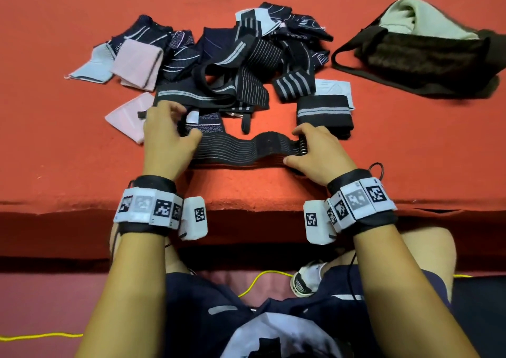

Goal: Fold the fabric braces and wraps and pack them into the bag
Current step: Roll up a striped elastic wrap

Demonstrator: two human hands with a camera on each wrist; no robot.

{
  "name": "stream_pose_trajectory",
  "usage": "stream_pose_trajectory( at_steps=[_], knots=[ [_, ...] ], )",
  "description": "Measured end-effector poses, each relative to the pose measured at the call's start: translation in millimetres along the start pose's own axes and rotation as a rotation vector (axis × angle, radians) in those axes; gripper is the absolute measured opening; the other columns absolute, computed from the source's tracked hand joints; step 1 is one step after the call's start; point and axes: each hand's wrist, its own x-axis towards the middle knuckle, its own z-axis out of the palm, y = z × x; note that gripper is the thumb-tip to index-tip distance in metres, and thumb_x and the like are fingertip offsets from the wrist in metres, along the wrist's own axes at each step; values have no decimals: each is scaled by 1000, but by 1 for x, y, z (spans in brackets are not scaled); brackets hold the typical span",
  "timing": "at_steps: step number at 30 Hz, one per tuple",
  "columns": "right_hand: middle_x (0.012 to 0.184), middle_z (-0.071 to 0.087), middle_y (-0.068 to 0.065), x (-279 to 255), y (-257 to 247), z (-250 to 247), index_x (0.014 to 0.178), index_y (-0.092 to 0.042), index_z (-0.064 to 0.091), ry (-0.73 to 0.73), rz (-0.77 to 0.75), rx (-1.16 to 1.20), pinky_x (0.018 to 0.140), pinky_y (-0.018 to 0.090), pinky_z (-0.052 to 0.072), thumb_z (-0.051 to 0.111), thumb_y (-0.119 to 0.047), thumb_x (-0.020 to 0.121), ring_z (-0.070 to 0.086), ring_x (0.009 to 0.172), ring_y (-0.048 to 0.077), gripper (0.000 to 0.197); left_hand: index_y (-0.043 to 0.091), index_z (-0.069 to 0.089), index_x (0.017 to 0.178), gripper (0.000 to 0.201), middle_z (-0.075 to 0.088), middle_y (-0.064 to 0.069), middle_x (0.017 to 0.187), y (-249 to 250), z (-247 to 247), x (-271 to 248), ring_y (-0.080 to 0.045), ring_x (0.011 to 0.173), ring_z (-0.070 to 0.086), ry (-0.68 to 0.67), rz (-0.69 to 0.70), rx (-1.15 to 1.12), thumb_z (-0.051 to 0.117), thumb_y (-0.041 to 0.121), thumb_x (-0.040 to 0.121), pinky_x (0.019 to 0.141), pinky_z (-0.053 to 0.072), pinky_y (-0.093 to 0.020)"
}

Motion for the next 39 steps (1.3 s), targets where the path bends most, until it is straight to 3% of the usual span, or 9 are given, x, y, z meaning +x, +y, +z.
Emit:
stream_pose_trajectory(
  at_steps=[3, 7, 10, 14, 18, 23, 28, 32, 39],
  knots=[
    [136, 48, 15, 1, -4, 6, 148, -18, 36, 4, -7, 31, 91, 27, 36, 80, -26, 79, 52, 120, 30, 82, 19, 62, 108, 39, 50, -9, 113, 23, 23, -10, -30, 111, 46, -60, 144, 145, 58, 30, 71, 99, 36, -37],
    [137, 53, 15, 1, -5, 9, 153, -14, 25, -8, -1, 51, 96, 30, 41, 85, -32, 73, 56, 118, 30, 102, 18, 68, 98, 22, 56, -3, 104, 44, 52, -21, -22, 102, 54, -261, 260, 30, 62, 22, 77, 97, 42, -31],
    [129, 60, 11, -1, -5, 7, 143, -5, 37, 22, 22, 95, 96, 35, 46, 76, -47, 81, 59, 115, 29, 85, 15, 68, 94, 16, 58, -1, 100, 47, 61, -23, -14, 89, 55, -235, 195, -32, 64, 11, 80, 83, 36, -10],
    [113, 68, 17, 6, -3, 13, 131, -7, 52, 117, 73, 236, 94, 47, 51, 51, -39, 99, 66, 104, 37, 46, 16, 68, 99, 19, 62, -4, 104, 57, 76, -32, -16, 88, 59, -321, 172, 9, 63, 11, 81, 88, 43, -22],
    [99, 71, 12, 10, 1, 18, 105, -12, 63, 126, 92, 118, 90, 41, 52, 58, -25, 95, 68, 97, 32, 17, 12, 67, 111, 29, 62, -7, 110, 62, 89, -44, -21, 102, 59, -428, 209, 48, 64, 10, 82, 96, 44, -29],
    [105, 70, 13, 13, 8, 17, 114, -8, 61, 87, 122, 166, 92, 43, 51, 60, -39, 95, 66, 101, 33, 37, 13, 62, 127, 43, 60, -7, 121, 59, 83, -37, -19, 110, 56, -476, 204, 66, 68, 14, 84, 94, 36, -18],
    [81, 69, 18, 12, 6, 18, 90, 0, 68, 9, 75, 156, 80, 48, 54, 52, -39, 98, 66, 79, 38, 42, 13, 61, 131, 46, 63, -7, 125, 61, 86, -36, -20, 114, 58, -482, 194, 25, 68, 14, 85, 100, 39, -21],
    [83, 69, 18, 7, 4, 18, 87, -2, 65, 30, 19, 211, 79, 54, 54, 47, -38, 100, 66, 79, 38, 43, 24, 58, 139, 50, 64, -1, 124, 60, 90, -45, -14, 111, 58, -449, 155, -75, 63, 15, 90, 100, 38, -18],
    [90, 54, 2, 5, -4, 13, 99, -11, 45, 126, 51, 550, 53, 20, 53, 43, -31, 105, 58, 77, 12, 21, 37, 57, 138, 48, 62, 4, 117, 72, 97, -41, -15, 100, 61, -406, 83, -288, 60, 23, 92, 100, 48, -31]
  ],
)
